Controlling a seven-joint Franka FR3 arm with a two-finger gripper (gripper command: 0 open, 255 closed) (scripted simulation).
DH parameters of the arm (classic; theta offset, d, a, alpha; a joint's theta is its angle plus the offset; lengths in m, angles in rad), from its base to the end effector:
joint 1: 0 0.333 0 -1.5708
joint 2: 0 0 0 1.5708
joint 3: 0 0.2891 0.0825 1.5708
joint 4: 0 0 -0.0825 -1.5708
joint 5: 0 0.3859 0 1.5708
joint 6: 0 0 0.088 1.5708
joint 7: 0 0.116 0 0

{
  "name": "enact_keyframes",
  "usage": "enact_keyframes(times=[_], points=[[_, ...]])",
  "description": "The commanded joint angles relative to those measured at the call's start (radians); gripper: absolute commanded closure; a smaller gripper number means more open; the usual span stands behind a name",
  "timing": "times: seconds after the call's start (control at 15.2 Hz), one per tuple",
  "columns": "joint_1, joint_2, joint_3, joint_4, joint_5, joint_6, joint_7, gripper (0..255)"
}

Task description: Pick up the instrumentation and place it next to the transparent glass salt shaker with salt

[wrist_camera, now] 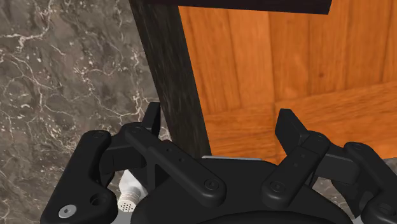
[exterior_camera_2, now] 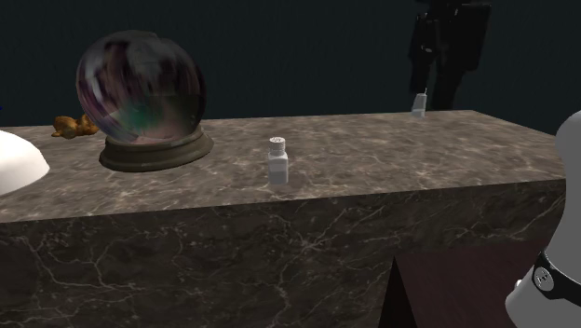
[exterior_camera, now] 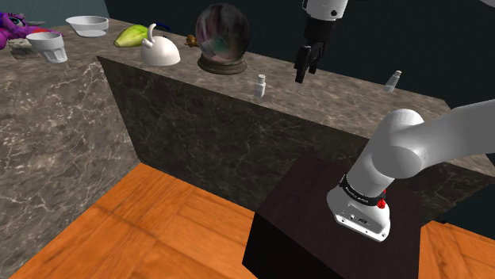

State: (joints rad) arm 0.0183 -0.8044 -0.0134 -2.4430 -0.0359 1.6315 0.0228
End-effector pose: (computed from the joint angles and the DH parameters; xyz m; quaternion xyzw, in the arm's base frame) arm 0.3268 -0.0029 0.5325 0.9999 -0.0057 -0.0034 0.0131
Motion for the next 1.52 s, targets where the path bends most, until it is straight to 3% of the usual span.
enact_keyframes(times=[0.0, 0.73, 1.39, 1.45], points=[[0.000, 0.000, 0.000, 0.000, 0.000, 0.000, 0.000, 0], [-0.027, 0.408, -0.111, 0.191, -0.031, 0.224, -0.121, 0], [-0.047, 0.788, -0.181, 0.490, 0.024, 0.307, -0.240, 0], [-0.047, 0.791, -0.181, 0.479, 0.025, 0.320, -0.240, 0]])
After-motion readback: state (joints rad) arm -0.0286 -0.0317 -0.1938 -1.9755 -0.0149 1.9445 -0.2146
